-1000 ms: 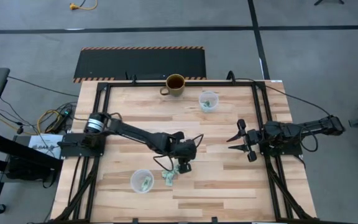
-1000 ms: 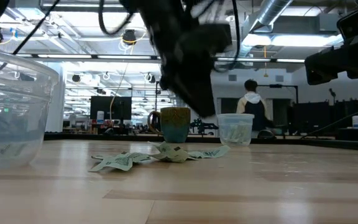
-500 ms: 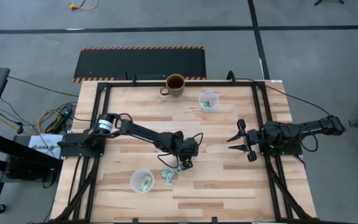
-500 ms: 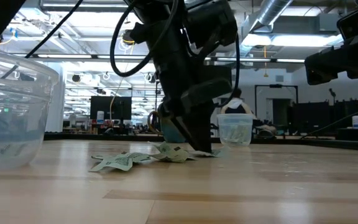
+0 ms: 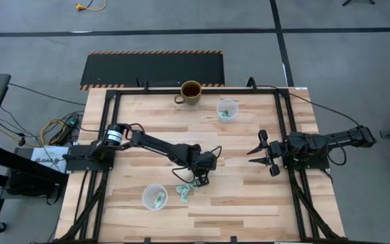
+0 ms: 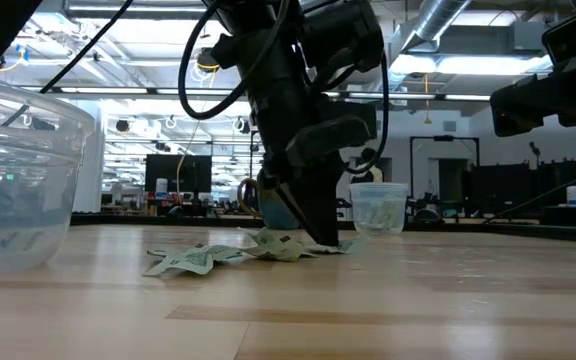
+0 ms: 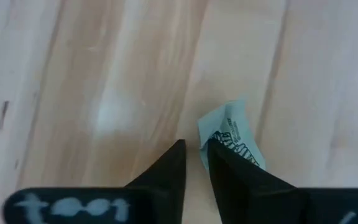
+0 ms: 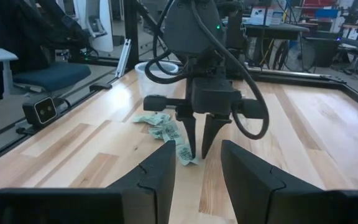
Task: Pick and place items into bin
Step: Put the stevia packet into the bottom transparent bin
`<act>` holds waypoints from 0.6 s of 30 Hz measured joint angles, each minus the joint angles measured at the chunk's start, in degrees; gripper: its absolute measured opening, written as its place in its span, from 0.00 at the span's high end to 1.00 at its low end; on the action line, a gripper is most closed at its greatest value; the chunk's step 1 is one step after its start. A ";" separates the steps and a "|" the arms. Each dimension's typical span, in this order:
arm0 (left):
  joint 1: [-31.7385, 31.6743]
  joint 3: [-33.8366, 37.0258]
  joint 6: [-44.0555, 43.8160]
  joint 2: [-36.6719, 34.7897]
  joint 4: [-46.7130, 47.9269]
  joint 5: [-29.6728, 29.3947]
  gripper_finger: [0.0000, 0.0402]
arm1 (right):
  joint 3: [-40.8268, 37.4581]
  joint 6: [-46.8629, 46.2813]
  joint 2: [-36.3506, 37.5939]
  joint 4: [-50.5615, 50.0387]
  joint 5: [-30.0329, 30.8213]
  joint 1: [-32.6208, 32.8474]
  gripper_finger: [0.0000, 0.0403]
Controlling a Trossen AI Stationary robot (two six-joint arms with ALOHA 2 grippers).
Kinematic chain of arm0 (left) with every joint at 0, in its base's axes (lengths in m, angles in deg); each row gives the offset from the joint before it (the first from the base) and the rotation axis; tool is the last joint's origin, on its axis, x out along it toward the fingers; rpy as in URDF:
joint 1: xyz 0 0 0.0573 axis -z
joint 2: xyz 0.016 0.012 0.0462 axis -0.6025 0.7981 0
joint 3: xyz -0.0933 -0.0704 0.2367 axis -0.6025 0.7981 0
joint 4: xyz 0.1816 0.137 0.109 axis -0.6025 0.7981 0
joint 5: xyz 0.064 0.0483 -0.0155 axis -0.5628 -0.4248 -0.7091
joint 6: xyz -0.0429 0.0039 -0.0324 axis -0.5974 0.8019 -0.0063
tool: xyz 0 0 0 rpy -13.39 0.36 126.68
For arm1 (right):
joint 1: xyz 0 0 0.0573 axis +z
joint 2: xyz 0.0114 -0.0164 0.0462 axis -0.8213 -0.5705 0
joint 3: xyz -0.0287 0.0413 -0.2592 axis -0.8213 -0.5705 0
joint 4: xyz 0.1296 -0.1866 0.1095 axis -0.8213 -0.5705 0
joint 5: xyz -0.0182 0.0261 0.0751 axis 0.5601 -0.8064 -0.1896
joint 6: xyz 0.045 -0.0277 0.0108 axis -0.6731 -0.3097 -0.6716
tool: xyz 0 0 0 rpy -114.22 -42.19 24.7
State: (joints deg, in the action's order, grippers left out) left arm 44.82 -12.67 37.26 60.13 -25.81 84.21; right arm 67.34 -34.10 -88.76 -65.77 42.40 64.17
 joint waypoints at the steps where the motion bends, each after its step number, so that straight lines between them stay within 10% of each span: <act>1: -0.24 0.00 -0.18 0.00 0.27 -0.05 0.88 | 0.00 0.00 0.00 0.00 0.00 0.00 0.69; 18: 0.06 -8.88 -0.75 0.00 5.91 -6.14 1.00 | 0.02 0.00 0.00 0.02 0.00 0.00 0.69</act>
State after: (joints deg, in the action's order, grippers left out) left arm 44.88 -21.55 36.50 60.13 -19.90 78.07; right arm 67.37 -34.10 -88.76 -65.75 42.40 64.17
